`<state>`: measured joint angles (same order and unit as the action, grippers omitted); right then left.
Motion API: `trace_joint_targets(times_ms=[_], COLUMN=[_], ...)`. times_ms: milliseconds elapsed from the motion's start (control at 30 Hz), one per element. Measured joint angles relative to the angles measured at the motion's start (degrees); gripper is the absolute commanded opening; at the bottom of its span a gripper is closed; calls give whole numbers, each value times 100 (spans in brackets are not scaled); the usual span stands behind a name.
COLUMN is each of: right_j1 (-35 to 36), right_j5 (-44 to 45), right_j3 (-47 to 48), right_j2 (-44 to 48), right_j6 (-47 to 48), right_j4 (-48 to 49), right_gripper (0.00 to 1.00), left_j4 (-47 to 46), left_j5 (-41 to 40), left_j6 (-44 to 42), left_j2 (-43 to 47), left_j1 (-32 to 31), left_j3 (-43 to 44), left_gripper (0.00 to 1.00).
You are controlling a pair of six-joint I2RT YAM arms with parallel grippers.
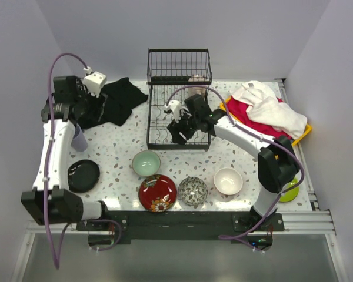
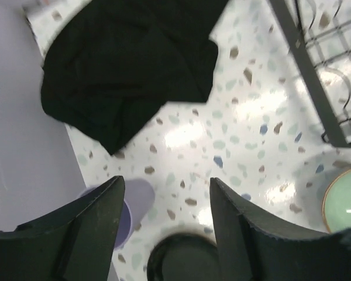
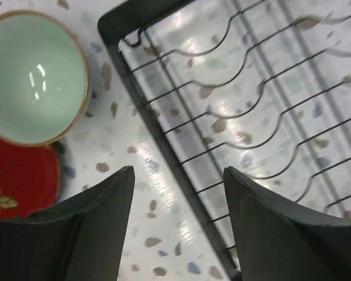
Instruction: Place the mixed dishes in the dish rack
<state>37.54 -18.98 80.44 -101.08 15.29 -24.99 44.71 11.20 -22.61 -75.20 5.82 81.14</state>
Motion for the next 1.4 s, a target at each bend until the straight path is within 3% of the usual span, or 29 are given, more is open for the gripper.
trace_joint_targets(times_ms=[100, 267, 600, 900, 1367, 1400], right_j1=[-7, -7, -11, -11, -83, -85], right_j5=[-249, -474, -614, -671, -758, -758], right_j3=[-142, -219, -737, -883, -601, -516], right_j2=[0, 144, 863, 887, 874, 855], right_j6=[-514, -1016, -1102, -1126, -1086, -1080], right_j4=[-160, -140, -170, -245, -476, -492], right_gripper=[67, 67, 67, 67, 67, 67], left_j4=[656, 1438, 1534, 1563, 1473, 1458], left_j5=[-249, -717, -1224, -1484, -1659, -1700], left_j6=[-245, -428, -452, -275, -205, -210], left_j2=[-841, -1646, -1777, -2028, -2553, -2538], left_j1=[22, 164, 538, 734, 761, 761], left_j3=[490, 533, 522, 520, 514, 481], left_gripper=[62, 59, 59, 55, 20, 10])
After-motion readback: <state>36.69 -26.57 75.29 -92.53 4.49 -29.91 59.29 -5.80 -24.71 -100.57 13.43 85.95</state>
